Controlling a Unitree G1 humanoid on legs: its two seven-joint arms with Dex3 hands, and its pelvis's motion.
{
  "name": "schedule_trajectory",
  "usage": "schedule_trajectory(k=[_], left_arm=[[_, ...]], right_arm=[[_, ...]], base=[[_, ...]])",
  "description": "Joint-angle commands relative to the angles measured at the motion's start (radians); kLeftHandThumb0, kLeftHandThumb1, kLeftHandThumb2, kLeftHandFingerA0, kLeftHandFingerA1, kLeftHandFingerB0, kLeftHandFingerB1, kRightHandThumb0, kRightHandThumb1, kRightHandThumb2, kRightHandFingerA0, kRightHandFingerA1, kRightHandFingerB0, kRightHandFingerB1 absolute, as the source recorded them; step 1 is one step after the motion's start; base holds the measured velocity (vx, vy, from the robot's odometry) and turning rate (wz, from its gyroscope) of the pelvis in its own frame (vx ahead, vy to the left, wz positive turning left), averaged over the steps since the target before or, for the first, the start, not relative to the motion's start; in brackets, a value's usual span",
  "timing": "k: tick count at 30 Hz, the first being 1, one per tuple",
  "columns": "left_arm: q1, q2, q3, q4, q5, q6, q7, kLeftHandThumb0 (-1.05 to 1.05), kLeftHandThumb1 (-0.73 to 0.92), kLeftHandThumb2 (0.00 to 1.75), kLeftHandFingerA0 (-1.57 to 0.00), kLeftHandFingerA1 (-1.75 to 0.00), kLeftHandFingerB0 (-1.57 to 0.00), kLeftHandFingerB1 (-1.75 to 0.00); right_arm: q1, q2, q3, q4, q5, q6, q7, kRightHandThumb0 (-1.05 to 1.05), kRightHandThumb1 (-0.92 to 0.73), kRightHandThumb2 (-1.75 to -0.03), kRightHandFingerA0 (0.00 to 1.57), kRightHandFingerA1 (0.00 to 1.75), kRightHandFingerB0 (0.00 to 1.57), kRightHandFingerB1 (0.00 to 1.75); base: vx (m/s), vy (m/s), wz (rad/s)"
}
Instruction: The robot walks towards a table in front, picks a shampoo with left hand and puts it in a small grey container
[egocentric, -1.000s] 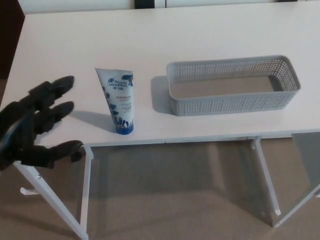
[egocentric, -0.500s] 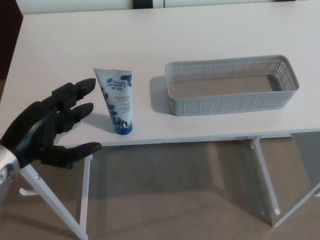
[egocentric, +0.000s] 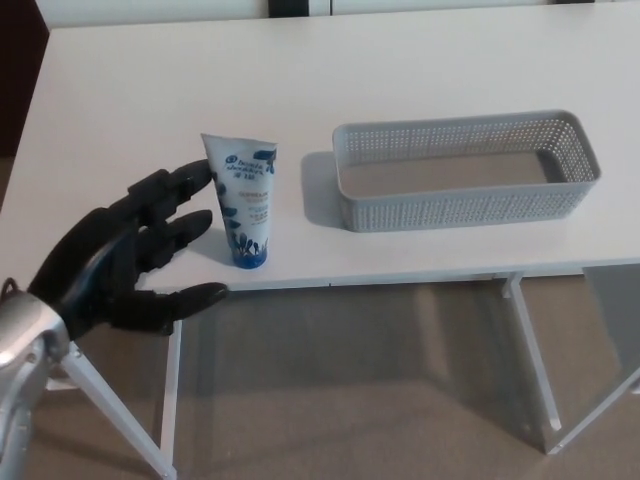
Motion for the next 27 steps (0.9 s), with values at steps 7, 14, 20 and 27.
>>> schedule_trajectory(k=[7, 14, 20, 27], left_arm=[[-0.016, -0.088, 0.02, -0.022, 0.024, 0.147, 0.159, -0.46, 0.49, 0.57, -0.07, -0.27, -0.02, -0.18], [-0.014, -0.094, 0.009, -0.019, 0.032, 0.156, 0.176, -0.43, 0.48, 0.56, -0.07, -0.28, -0.02, -0.18], [-0.03, -0.072, -0.015, 0.008, 0.088, 0.17, 0.204, -0.45, 0.47, 0.55, -0.09, -0.28, -0.01, -0.22], [-0.048, -0.064, -0.042, 0.014, 0.128, 0.174, 0.221, -0.46, 0.46, 0.6, -0.09, -0.31, -0.06, -0.18]], right_arm=[[-0.003, -0.005, -0.006, 0.003, -0.002, 0.001, -0.002, -0.41, -0.78, -0.64, 0.5, 0.42, 0.38, 0.36], [-0.006, -0.005, -0.003, 0.007, -0.006, 0.0, -0.008, -0.41, -0.79, -0.63, 0.5, 0.42, 0.38, 0.36], [-0.007, -0.004, -0.007, 0.01, -0.006, 0.003, -0.005, -0.41, -0.79, -0.64, 0.49, 0.42, 0.38, 0.36], [-0.003, -0.004, -0.007, 0.002, -0.006, -0.001, -0.004, -0.41, -0.79, -0.63, 0.5, 0.42, 0.37, 0.35]], base=[[0.0, 0.0, 0.0], [0.0, 0.0, 0.0], [0.0, 0.0, 0.0], [0.0, 0.0, 0.0]])
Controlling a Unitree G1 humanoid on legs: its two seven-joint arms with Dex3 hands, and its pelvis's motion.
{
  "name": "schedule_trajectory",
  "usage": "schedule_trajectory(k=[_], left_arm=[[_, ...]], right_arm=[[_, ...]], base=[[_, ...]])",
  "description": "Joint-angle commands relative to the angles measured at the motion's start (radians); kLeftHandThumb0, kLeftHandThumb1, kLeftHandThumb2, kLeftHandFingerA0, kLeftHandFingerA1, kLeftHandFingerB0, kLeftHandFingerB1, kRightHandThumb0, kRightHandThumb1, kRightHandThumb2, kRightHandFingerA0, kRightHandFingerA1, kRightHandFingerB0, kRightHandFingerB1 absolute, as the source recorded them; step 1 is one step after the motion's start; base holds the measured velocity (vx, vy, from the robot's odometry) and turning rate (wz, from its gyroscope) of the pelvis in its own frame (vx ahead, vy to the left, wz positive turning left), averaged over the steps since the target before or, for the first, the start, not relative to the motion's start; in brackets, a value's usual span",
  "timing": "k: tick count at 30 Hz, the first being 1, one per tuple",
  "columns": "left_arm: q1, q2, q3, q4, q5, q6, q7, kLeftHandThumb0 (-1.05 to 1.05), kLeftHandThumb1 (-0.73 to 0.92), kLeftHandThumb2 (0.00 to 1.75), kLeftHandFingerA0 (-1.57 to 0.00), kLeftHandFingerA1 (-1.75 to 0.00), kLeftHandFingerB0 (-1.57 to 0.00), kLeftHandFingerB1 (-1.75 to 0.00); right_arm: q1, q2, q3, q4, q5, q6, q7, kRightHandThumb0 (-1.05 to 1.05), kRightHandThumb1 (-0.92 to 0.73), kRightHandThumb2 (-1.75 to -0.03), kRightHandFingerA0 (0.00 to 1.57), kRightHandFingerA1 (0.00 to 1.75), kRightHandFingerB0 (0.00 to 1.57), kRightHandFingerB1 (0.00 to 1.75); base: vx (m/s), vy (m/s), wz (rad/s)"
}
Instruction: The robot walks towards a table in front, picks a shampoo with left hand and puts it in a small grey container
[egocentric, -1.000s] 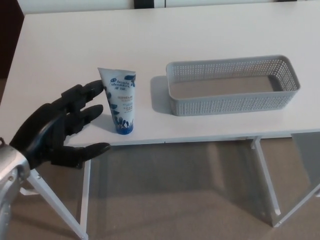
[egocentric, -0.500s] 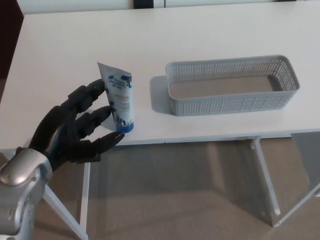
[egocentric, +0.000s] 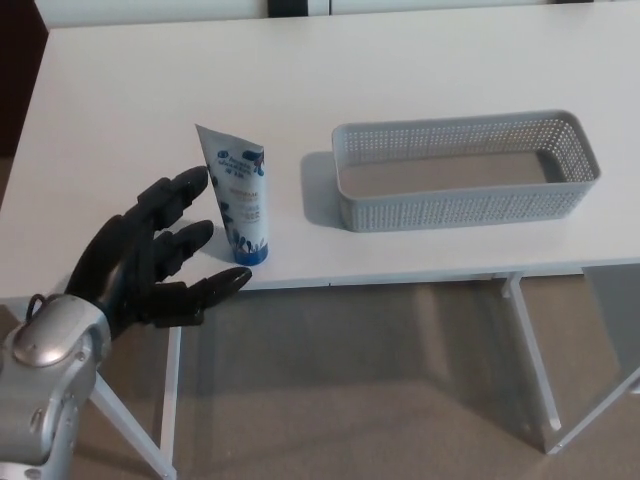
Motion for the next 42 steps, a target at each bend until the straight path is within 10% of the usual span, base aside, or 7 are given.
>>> schedule_trajectory(k=[1, 21, 27, 30, 31, 36, 42], left_arm=[[-0.022, 0.018, -0.016, 0.006, 0.056, 0.039, 0.034, -0.47, 0.46, 0.54, -0.1, -0.29, -0.02, -0.24], [-0.078, -0.034, -0.094, 0.034, 0.159, 0.0, 0.126, -0.49, 0.39, 0.66, -0.14, -0.41, -0.05, -0.21], [-0.189, -0.126, -0.138, 0.165, 0.256, 0.054, 0.282, -0.36, 0.46, 0.64, -0.64, -0.51, -0.08, -0.26], [-0.271, -0.151, -0.158, 0.289, 0.295, 0.051, 0.331, -0.21, 0.69, 0.62, -1.05, -0.57, -0.19, -0.29], [-0.312, -0.156, -0.172, 0.345, 0.313, 0.038, 0.343, -0.2, 0.81, 0.64, -1.2, -0.83, -0.4, -0.34], [-0.434, -0.174, -0.203, 0.518, 0.347, -0.041, 0.382, -0.07, 0.8, 0.65, -1.09, -1.2, -0.85, -0.6], [-0.426, -0.163, -0.186, 0.574, 0.338, -0.115, 0.4, -0.07, 0.77, 0.75, -1.12, -1.17, -0.84, -0.87]], right_arm=[[0.005, -0.005, -0.002, -0.003, 0.002, 0.001, -0.001, -0.41, -0.78, -0.63, 0.5, 0.42, 0.38, 0.35], [0.006, -0.006, -0.007, -0.001, 0.008, 0.007, -0.002, -0.41, -0.78, -0.63, 0.52, 0.43, 0.38, 0.35], [0.013, 0.002, 0.005, -0.005, -0.005, -0.003, -0.004, -0.41, -0.79, -0.64, 0.51, 0.42, 0.38, 0.36], [0.02, 0.014, 0.0, -0.011, 0.005, -0.009, 0.0, -0.4, -0.79, -0.63, 0.51, 0.43, 0.37, 0.36], [0.019, 0.013, -0.002, -0.014, 0.007, -0.012, 0.005, -0.4, -0.8, -0.64, 0.49, 0.44, 0.37, 0.36], [0.007, 0.001, -0.012, -0.03, 0.014, -0.006, 0.019, -0.41, -0.79, -0.64, 0.48, 0.43, 0.36, 0.36], [0.016, 0.003, -0.025, -0.035, 0.017, 0.001, 0.005, -0.41, -0.77, -0.63, 0.47, 0.4, 0.39, 0.35]], base=[[0.0, 0.0, 0.0], [0.0, 0.0, 0.0], [0.0, 0.0, 0.0], [0.0, 0.0, 0.0], [0.0, 0.0, 0.0], [0.0, 0.0, 0.0], [0.0, 0.0, 0.0]])
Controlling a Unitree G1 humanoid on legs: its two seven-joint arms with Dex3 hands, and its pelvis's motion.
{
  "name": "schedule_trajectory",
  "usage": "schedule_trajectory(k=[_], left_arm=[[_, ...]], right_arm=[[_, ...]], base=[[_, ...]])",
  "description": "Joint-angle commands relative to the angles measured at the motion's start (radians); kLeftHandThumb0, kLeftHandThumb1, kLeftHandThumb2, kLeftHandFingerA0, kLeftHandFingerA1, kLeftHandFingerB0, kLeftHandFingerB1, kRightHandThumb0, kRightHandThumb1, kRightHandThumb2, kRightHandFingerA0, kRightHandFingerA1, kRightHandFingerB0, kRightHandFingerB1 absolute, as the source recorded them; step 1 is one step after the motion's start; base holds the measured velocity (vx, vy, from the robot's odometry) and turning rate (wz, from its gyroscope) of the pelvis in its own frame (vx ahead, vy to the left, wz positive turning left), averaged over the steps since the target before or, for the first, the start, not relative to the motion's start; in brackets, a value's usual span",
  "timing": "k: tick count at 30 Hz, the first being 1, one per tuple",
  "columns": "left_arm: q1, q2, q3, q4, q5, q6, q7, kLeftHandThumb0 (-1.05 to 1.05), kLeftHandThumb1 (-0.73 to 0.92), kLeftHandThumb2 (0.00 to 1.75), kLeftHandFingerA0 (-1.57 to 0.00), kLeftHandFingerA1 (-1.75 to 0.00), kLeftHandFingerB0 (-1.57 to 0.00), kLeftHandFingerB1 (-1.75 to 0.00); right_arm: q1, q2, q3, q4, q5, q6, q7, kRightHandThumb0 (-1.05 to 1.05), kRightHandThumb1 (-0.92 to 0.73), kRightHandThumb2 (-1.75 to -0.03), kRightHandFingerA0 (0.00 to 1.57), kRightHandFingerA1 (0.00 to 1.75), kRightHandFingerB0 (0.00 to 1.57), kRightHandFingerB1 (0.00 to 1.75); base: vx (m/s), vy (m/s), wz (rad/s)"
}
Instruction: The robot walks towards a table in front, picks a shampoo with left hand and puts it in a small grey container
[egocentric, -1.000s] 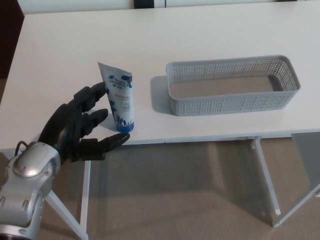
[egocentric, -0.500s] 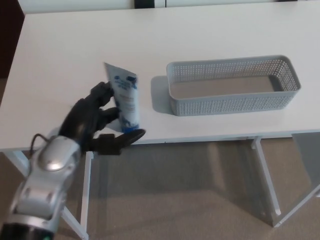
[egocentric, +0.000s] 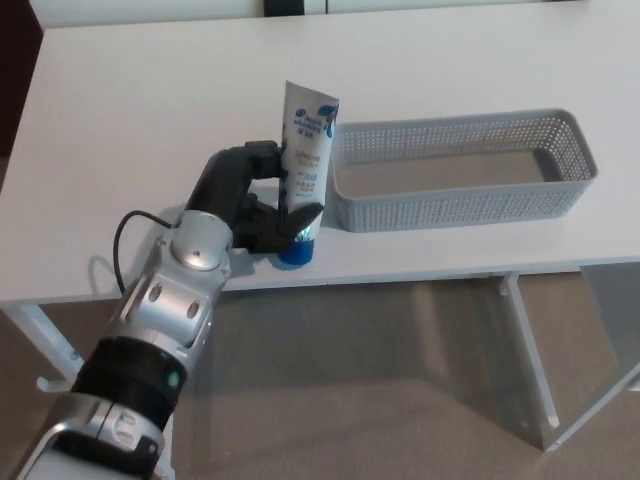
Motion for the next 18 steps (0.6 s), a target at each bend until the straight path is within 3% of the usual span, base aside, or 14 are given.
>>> schedule_trajectory(k=[1, 7, 9, 11, 12, 13, 14, 17, 18], left_arm=[[0.018, 0.013, 0.03, 0.054, 0.023, -0.112, 0.06, -0.07, 0.77, 0.75, -1.12, -1.17, -0.84, -0.87], [0.021, 0.045, 0.052, 0.08, 0.027, -0.122, 0.053, -0.14, 0.8, 0.67, -1.15, -1.13, -0.87, -0.76], [0.026, 0.059, 0.07, 0.056, 0.013, -0.131, 0.037, -0.17, 0.83, 0.65, -1.06, -1.29, -0.87, -0.77], [0.029, 0.062, 0.082, 0.038, 0.008, -0.136, 0.036, -0.17, 0.83, 0.65, -1.05, -1.3, -0.87, -0.76], [0.03, 0.066, 0.093, 0.017, 0.003, -0.138, 0.034, -0.26, 0.88, 0.68, -0.99, -1.45, -0.77, -0.85], [0.029, 0.07, 0.098, 0.004, 0.001, -0.139, 0.03, -0.26, 0.88, 0.68, -0.99, -1.45, -0.77, -0.85], [0.029, 0.074, 0.103, -0.009, 0.0, -0.137, 0.026, -0.17, 0.84, 0.66, -1.05, -1.32, -0.84, -0.74], [0.032, 0.078, 0.11, -0.032, 0.0, -0.131, 0.018, -0.17, 0.84, 0.66, -1.05, -1.32, -0.84, -0.74], [0.014, 0.088, 0.112, -0.09, 0.005, -0.107, 0.011, -0.17, 0.82, 0.64, -1.12, -1.25, -0.86, -0.71]], right_arm=[[0.014, -0.012, -0.008, -0.01, 0.012, 0.009, 0.002, -0.41, -0.77, -0.63, 0.47, 0.4, 0.39, 0.35], [0.011, -0.007, -0.008, -0.01, 0.012, 0.023, 0.005, -0.43, -0.75, -0.62, 0.53, 0.43, 0.41, 0.37], [0.009, -0.006, -0.01, -0.015, 0.016, 0.038, 0.008, -0.42, -0.76, -0.63, 0.49, 0.43, 0.39, 0.36], [0.012, -0.006, -0.016, -0.02, 0.022, 0.04, 0.013, -0.41, -0.76, -0.63, 0.49, 0.43, 0.39, 0.36], [0.014, -0.006, -0.015, -0.023, 0.022, 0.038, 0.015, -0.42, -0.76, -0.63, 0.49, 0.43, 0.4, 0.36], [0.015, -0.006, -0.015, -0.025, 0.02, 0.039, 0.014, -0.42, -0.76, -0.63, 0.49, 0.43, 0.4, 0.36], [0.015, -0.006, -0.014, -0.027, 0.02, 0.04, 0.014, -0.41, -0.77, -0.63, 0.48, 0.42, 0.39, 0.36], [0.018, -0.006, -0.012, -0.032, 0.019, 0.042, 0.015, -0.41, -0.77, -0.63, 0.48, 0.42, 0.39, 0.36], [0.017, -0.012, -0.008, -0.032, 0.013, 0.045, 0.014, -0.43, -0.76, -0.62, 0.52, 0.44, 0.4, 0.36]], base=[[0.0, 0.0, 0.0], [0.0, 0.0, 0.0], [0.0, 0.0, 0.0], [0.0, 0.0, 0.0], [0.0, 0.0, 0.0], [0.0, 0.0, 0.0], [0.0, 0.0, 0.0], [0.0, 0.0, 0.0], [0.0, 0.0, 0.0]])
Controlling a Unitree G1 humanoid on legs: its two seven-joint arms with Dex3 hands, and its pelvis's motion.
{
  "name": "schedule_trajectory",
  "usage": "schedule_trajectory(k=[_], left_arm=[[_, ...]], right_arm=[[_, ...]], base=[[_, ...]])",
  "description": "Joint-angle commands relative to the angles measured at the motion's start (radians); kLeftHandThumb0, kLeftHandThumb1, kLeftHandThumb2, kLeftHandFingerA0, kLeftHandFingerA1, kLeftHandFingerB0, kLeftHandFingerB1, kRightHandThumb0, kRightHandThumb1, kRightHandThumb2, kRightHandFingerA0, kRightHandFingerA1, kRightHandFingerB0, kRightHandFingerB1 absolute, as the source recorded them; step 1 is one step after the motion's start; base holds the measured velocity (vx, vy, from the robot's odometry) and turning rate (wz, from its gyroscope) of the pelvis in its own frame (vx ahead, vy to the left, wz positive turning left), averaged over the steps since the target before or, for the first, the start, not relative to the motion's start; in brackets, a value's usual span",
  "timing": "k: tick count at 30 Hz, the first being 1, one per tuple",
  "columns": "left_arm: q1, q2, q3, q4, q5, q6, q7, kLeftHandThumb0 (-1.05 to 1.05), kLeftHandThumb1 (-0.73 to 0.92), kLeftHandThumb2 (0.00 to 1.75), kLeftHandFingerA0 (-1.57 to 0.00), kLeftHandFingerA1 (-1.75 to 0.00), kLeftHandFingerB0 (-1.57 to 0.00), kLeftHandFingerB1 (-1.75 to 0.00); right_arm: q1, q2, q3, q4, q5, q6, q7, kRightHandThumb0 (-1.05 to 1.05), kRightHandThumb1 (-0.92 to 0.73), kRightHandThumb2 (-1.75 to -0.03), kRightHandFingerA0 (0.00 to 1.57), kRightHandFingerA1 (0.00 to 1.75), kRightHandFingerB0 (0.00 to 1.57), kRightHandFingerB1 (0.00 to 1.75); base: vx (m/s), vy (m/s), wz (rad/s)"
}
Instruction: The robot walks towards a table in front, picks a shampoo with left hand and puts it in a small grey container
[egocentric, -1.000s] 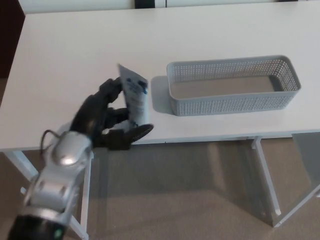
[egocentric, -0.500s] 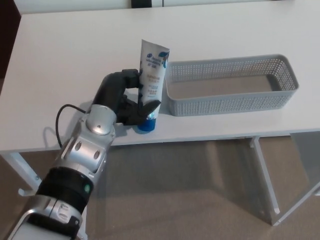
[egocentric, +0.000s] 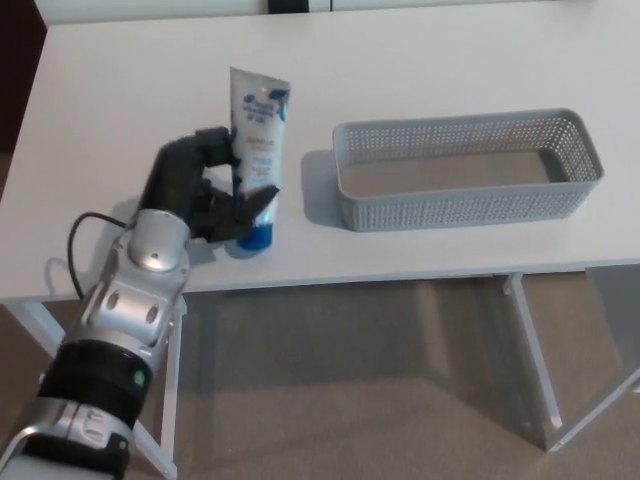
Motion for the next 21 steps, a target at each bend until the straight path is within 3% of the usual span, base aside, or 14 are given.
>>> schedule_trajectory(k=[1, 5, 6, 14, 15, 18, 21], left_arm=[[-0.039, 0.043, 0.02, -0.171, 0.014, 0.028, -0.026, -0.17, 0.82, 0.64, -1.12, -1.25, -0.86, -0.71], [-0.073, 0.053, 0.004, -0.263, 0.039, 0.082, -0.034, -0.13, 0.81, 0.64, -1.08, -1.29, -0.86, -0.7], [-0.119, 0.052, -0.033, -0.262, 0.074, 0.081, -0.041, -0.13, 0.78, 0.63, -1.1, -1.01, -0.82, -0.61], [-0.342, -0.019, -0.185, -0.101, 0.158, 0.13, -0.052, -0.15, 0.8, 0.63, -1.09, -1.02, -0.88, -0.71], [-0.362, -0.032, -0.198, -0.074, 0.166, 0.124, -0.047, -0.2, 0.75, 0.62, -1.11, -0.98, -0.84, -0.55], [-0.395, -0.053, -0.217, -0.024, 0.179, 0.11, -0.039, -0.2, 0.75, 0.62, -1.11, -0.98, -0.84, -0.55], [-0.488, -0.132, -0.287, 0.101, 0.223, 0.093, -0.028, -0.1, 0.69, 0.64, -1.04, -0.97, -0.88, -0.7]], right_arm=[[0.01, -0.022, 0.007, -0.003, -0.002, 0.026, 0.004, -0.43, -0.76, -0.62, 0.52, 0.44, 0.4, 0.36], [0.009, -0.022, 0.003, 0.001, 0.005, 0.028, 0.011, -0.42, -0.76, -0.62, 0.54, 0.45, 0.41, 0.37], [0.009, -0.021, 0.004, 0.003, 0.003, 0.03, 0.009, -0.42, -0.75, -0.62, 0.54, 0.44, 0.42, 0.37], [0.016, -0.009, 0.011, 0.004, 0.004, 0.035, 0.009, -0.42, -0.76, -0.63, 0.49, 0.42, 0.4, 0.36], [0.017, -0.009, 0.01, 0.002, 0.005, 0.034, 0.012, -0.41, -0.77, -0.63, 0.49, 0.42, 0.39, 0.36], [0.017, -0.008, 0.01, -0.001, 0.007, 0.032, 0.017, -0.41, -0.77, -0.63, 0.49, 0.42, 0.39, 0.36], [-0.005, -0.011, 0.026, -0.007, -0.007, 0.036, 0.018, -0.4, -0.79, -0.63, 0.48, 0.41, 0.39, 0.36]], base=[[0.0, 0.0, 0.0], [0.0, 0.0, 0.02], [0.0, 0.0, 0.0], [0.0, 0.0, 0.01], [0.0, 0.0, 0.0], [0.0, 0.0, 0.0], [0.0, 0.0, 0.0]])
